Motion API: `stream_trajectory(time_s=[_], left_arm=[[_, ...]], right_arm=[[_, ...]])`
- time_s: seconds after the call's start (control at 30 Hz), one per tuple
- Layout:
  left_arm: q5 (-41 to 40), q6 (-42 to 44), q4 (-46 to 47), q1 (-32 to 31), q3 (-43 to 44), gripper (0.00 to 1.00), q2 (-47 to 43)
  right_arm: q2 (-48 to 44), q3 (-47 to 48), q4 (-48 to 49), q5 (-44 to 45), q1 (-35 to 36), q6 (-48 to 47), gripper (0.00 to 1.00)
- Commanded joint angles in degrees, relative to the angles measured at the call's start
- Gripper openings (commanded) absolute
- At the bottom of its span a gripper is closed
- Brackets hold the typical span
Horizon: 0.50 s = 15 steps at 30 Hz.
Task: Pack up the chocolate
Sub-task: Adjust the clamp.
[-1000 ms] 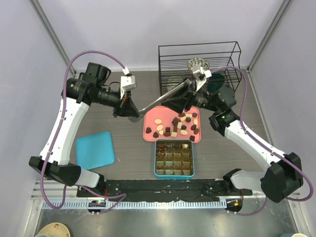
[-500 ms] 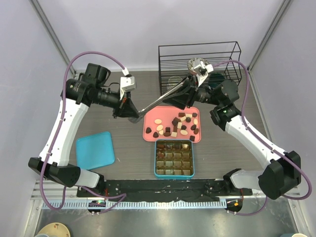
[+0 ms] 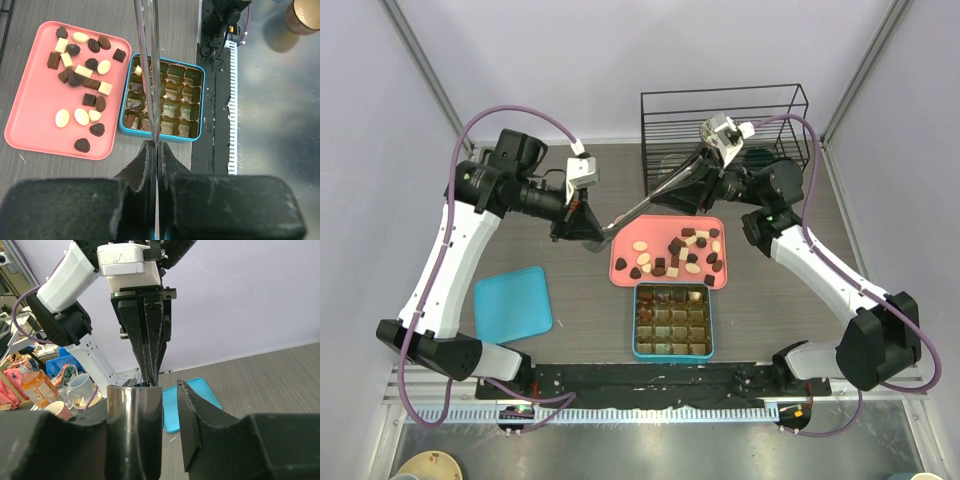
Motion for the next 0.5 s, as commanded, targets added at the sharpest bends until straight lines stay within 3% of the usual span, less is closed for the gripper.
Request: stream_trajectory(time_s=[0.0,0.17,0.37,0.47], left_arm=[[2.27,0.16,-17.28,-0.80,0.37,0.00,-1.30],[2.27,0.25,-17.28,-0.89,0.46,0.00,-1.30],[2.01,0.34,-17.28,-0.89,0.19,0.01,-1.21],[2.01,0.16,-17.36,-0.89,0.55,0.02,-1.21]], right_arm=[[0.52,2.49,7.99,-0.76,-0.34,5.28,0.41],[0.44,2.14,7.90,-0.15,-0.34,5.46,0.40],[0.00,2.23,8.26,1.08,-0.34,5.81,0.29],[-0.35,1.79,8.34,1.43,-0.34,5.81,0.20]])
